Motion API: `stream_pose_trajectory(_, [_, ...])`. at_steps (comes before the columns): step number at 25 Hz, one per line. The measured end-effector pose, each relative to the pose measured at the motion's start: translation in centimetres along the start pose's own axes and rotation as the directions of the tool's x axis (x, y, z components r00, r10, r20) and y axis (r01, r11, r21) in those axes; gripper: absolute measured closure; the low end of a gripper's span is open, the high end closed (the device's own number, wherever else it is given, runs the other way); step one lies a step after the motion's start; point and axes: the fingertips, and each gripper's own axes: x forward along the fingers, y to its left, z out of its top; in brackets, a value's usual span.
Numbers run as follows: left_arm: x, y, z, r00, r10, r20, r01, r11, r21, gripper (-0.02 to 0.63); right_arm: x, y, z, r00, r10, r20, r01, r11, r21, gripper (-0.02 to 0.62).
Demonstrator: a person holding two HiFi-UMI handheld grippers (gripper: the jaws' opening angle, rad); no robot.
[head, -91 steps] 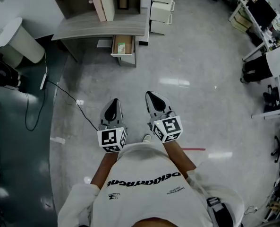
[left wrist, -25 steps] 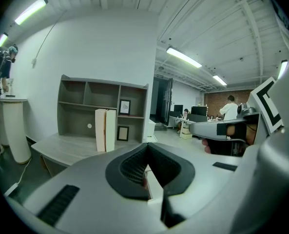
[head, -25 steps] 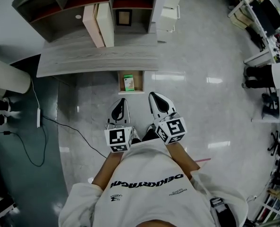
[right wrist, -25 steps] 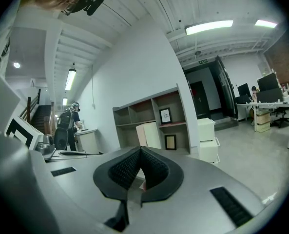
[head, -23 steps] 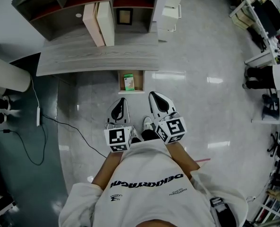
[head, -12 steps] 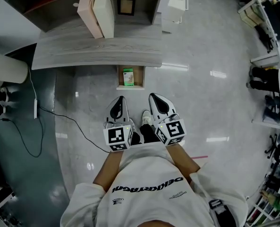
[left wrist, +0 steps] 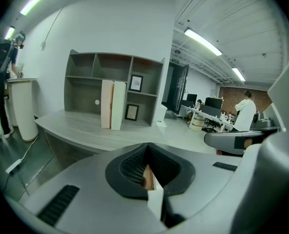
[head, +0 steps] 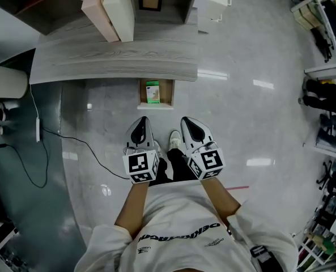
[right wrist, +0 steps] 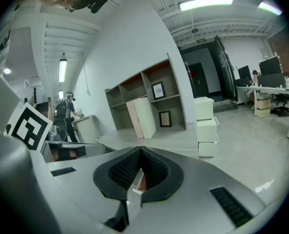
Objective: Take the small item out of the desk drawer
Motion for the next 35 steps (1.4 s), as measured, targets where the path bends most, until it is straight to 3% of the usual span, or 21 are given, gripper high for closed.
stream_pose_trajectory(13, [6.1,0.8,-5.0,0.995,0.001,-0.097,-0.004,1.0,-0.025,0.589,4.2,-2.0,-3.7,0.998,0.014,-0.058,-0.014,1.0,0.004,0.565])
stream_pose_trajectory(28, [12.1,2.5,-9.9,0.988,0.048,-0.147,-0.056,0.997,-0.051,0.587,6.5,-4.1,-9.3,0.994,0.019,-0.11,-0.015,0.999,0.031,0.565])
stream_pose_trajectory(35, [14.7,3.0,-12.8,0.976,0.039,-0.212,-0.056,0.995,-0.079,0.494,7.0,-4.3,-11.2,0.992,0.029,-0.125,-0.024,0.999,0.038,0.565])
